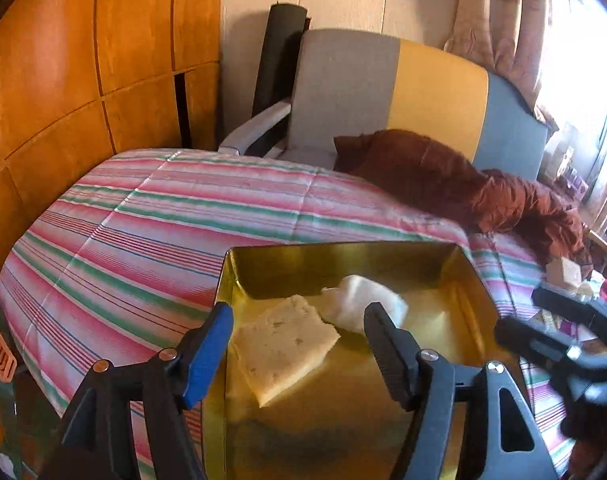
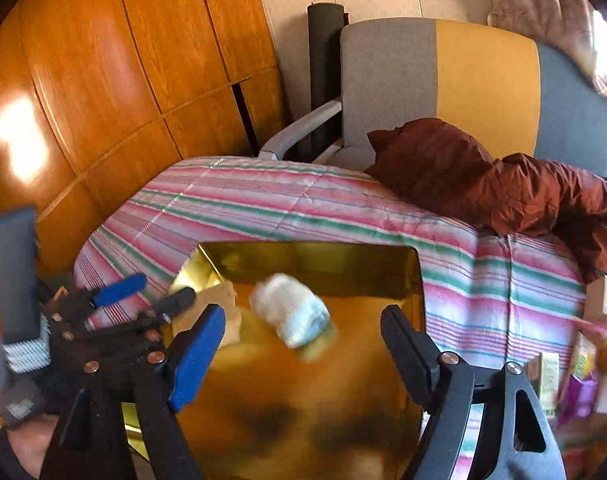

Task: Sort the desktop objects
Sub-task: 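Carry sock and sponge to the gold tray and open both tools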

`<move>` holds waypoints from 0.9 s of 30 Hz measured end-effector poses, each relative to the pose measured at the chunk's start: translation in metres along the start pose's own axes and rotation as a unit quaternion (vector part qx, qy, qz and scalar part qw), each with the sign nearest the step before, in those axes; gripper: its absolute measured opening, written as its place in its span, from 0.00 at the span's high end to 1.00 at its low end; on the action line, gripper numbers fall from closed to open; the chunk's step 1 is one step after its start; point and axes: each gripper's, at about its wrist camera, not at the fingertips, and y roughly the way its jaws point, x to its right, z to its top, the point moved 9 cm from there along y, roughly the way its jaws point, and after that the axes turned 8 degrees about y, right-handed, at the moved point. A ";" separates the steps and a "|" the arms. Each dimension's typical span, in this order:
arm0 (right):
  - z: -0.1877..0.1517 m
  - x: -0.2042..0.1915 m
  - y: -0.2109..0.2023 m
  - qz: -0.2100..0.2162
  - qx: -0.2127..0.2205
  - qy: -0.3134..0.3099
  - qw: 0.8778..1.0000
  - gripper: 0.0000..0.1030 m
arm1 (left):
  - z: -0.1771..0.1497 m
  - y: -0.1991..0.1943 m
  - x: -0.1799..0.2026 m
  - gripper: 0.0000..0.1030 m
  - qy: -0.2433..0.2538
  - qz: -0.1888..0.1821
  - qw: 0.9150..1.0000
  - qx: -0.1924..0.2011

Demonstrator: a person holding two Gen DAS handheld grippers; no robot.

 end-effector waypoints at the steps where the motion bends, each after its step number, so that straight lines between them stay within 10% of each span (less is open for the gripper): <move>1: -0.004 0.002 -0.003 -0.003 0.001 0.000 1.000 0.21 | 0.001 -0.006 0.001 0.32 -0.001 0.000 1.000 0.005; 27: -0.057 0.075 -0.084 -0.080 0.054 0.042 0.994 0.11 | -0.001 -0.069 0.058 0.31 0.062 -0.020 0.997 0.041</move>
